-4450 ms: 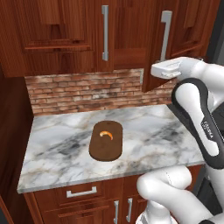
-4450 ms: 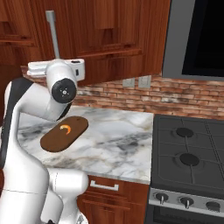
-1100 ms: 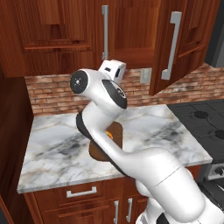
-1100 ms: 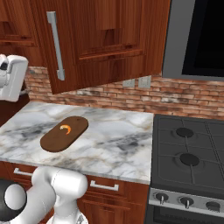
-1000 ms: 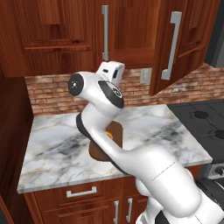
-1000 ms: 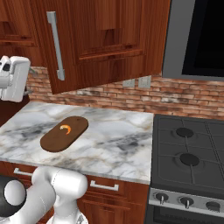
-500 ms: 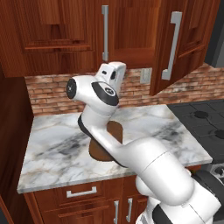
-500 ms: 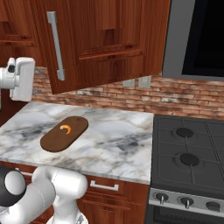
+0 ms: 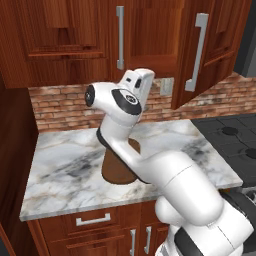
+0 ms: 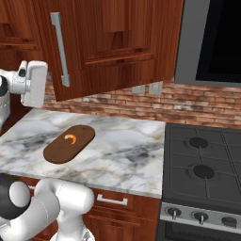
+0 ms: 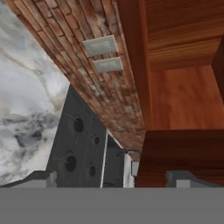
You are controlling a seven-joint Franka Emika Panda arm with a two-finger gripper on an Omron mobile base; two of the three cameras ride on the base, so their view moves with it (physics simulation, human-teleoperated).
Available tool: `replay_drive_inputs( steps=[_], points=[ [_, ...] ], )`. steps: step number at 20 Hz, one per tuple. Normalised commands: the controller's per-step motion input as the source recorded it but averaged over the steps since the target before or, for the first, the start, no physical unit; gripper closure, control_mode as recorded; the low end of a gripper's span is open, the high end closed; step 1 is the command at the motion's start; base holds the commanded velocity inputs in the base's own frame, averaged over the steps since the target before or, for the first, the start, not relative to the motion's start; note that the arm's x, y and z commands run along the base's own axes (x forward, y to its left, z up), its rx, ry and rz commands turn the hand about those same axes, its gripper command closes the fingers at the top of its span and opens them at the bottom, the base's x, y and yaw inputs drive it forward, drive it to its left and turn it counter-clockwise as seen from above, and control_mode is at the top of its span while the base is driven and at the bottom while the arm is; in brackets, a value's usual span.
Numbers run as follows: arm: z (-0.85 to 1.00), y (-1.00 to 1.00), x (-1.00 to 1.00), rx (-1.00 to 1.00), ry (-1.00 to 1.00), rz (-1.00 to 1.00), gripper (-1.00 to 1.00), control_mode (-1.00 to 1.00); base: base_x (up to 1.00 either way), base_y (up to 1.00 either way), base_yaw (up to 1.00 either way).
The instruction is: Open the cabinet, retrieve the rolling pin, and place it next to the meat on the cutting board to prepare for tenderizing.
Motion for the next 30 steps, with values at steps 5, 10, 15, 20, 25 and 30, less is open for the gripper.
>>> replay_drive_inputs(
  steps=[5,10,15,20,25,30],
  points=[
    [0.0,-0.5,0.32,0.0,0.0,-0.04,-1.0,-1.0,0.0,0.0,0.0],
    [0.0,-0.55,0.1,0.0,0.0,-0.02,-1.0,-1.0,0.0,0.0,0.0],
    [0.0,-0.49,-0.54,0.0,-0.08,-0.04,-1.0,-1.0,0.0,0.0,0.0],
    [0.0,-0.52,-0.79,0.0,-0.1,-0.07,-1.0,-1.0,0.0,0.0,0.0],
    [0.0,-0.66,-0.54,0.0,-0.05,-0.08,-1.0,-1.0,0.0,0.0,0.0],
    [0.0,-0.83,-0.04,0.0,0.0,-0.06,-1.0,-1.0,0.0,0.0,0.0]
  ],
)
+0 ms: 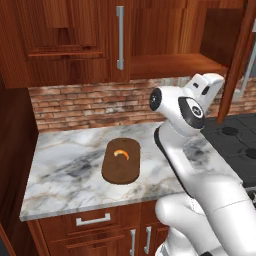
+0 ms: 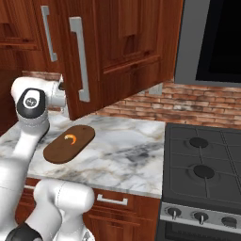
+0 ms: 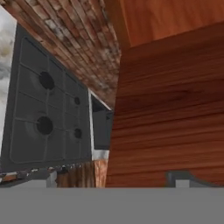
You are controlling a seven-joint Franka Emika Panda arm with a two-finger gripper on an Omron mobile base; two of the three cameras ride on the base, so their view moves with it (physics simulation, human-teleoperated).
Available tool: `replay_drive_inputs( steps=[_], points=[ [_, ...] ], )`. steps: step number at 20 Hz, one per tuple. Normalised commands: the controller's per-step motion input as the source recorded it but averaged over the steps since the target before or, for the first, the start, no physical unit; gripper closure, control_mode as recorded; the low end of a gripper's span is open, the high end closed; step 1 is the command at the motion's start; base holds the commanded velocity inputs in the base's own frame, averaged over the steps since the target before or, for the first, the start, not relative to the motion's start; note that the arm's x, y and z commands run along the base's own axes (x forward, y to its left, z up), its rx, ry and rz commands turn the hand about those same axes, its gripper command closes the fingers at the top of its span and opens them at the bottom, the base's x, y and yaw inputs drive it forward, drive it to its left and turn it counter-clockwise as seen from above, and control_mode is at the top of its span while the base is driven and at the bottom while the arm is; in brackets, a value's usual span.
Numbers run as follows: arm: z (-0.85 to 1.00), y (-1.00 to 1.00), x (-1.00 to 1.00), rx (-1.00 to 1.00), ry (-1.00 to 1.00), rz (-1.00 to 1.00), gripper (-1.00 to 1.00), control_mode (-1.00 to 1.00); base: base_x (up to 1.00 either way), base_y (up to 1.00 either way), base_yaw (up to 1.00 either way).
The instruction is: Open the cabinet, retrieve the rolling pin, and place it next to the meat on the cutting board to prepare for tenderizing.
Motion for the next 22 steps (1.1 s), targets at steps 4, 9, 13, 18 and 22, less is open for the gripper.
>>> replay_drive_inputs(
  steps=[4,9,13,18,22],
  points=[
    [0.0,-0.94,0.03,0.01,0.0,-0.04,-1.0,-1.0,0.0,0.0,0.0],
    [-0.04,-0.94,0.15,0.03,0.0,0.0,-1.0,-1.0,0.0,0.0,0.0],
    [-0.06,-0.86,0.11,0.04,0.0,0.0,-1.0,-1.0,0.0,0.0,0.0],
    [-0.01,-0.54,-0.01,0.02,0.0,0.0,-1.0,-1.0,0.0,0.0,0.0],
    [0.0,-0.3,-0.01,0.02,0.0,0.0,-1.0,-1.0,0.0,0.0,0.0]
  ],
)
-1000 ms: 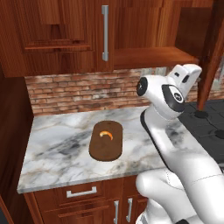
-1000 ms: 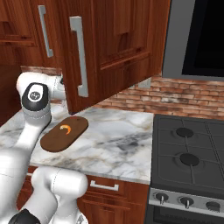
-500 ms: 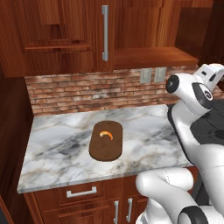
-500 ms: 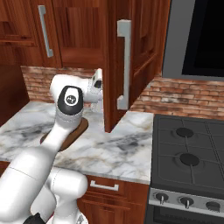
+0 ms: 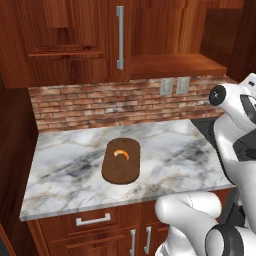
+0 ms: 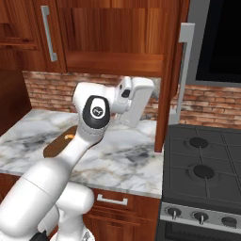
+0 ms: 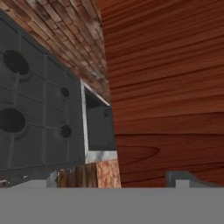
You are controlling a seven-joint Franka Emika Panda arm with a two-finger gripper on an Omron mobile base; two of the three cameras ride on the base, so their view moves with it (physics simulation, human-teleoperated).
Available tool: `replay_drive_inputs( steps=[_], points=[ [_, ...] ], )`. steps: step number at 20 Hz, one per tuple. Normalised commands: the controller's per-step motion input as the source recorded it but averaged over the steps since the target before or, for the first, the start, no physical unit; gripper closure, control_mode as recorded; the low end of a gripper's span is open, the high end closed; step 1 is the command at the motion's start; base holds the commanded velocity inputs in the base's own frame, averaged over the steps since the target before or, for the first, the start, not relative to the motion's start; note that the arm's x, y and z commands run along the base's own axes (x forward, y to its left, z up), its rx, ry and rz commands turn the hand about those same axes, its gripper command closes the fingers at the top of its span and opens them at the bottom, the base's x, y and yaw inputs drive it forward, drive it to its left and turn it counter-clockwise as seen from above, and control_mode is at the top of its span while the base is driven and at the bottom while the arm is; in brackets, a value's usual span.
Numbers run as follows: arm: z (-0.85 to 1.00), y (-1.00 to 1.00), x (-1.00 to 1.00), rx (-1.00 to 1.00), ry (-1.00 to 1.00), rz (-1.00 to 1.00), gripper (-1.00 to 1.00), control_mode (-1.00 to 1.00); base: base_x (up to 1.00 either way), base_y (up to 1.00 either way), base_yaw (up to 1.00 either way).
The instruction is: Open the cabinet, retrieve the rolling pin, and place it next to the meat on the cutting board to prepare for tenderizing.
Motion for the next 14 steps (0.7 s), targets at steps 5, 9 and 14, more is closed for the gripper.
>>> replay_drive_inputs(
  steps=[5,9,14],
  points=[
    [0.0,-0.02,-0.22,0.02,-0.03,0.01,-1.0,-1.0,0.0,0.0,0.0],
    [0.0,0.49,-0.15,0.03,-0.06,0.05,-1.0,-1.0,0.0,0.0,0.0],
    [0.0,0.77,0.0,0.07,-0.14,0.04,-1.0,-1.0,0.0,0.0,0.0]
  ],
)
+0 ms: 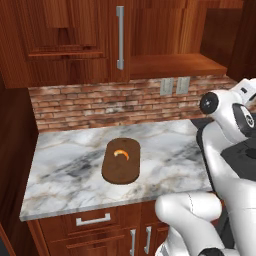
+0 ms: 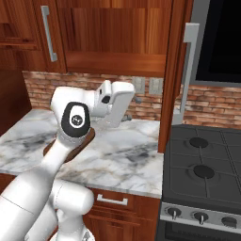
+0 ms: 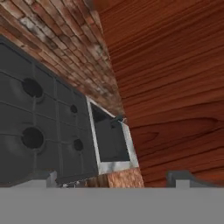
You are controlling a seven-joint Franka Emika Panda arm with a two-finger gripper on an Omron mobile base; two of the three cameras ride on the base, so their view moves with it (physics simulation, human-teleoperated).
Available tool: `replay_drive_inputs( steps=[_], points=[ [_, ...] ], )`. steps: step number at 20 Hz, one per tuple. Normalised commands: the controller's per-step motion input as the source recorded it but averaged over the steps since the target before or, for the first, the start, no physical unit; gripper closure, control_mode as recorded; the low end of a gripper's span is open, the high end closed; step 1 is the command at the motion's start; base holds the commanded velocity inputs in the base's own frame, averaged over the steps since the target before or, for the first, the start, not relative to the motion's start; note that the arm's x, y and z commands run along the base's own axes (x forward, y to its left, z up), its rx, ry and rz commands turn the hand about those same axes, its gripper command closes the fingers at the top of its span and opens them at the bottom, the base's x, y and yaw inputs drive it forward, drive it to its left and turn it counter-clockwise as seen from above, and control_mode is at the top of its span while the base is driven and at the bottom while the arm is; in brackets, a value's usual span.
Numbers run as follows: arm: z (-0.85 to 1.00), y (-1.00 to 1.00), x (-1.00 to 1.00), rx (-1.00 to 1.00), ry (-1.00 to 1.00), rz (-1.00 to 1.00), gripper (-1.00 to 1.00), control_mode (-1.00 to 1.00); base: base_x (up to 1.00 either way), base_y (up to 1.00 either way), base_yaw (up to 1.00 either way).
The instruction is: Open the cabinet, retrieve the rolling pin, and place it next to the meat on the cutting board to prepare for tenderizing.
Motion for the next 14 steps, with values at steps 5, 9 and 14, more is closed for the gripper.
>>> replay_drive_inputs(
  steps=[5,9,14],
  points=[
    [0.0,0.84,0.0,0.09,-0.2,0.04,-1.0,-1.0,0.0,0.0,0.0],
    [0.0,0.91,0.0,0.08,-0.26,0.07,-1.0,-1.0,0.0,0.0,0.0],
    [0.0,0.9,-0.02,0.1,-0.28,0.07,-1.0,-1.0,0.0,0.0,0.0]
  ],
)
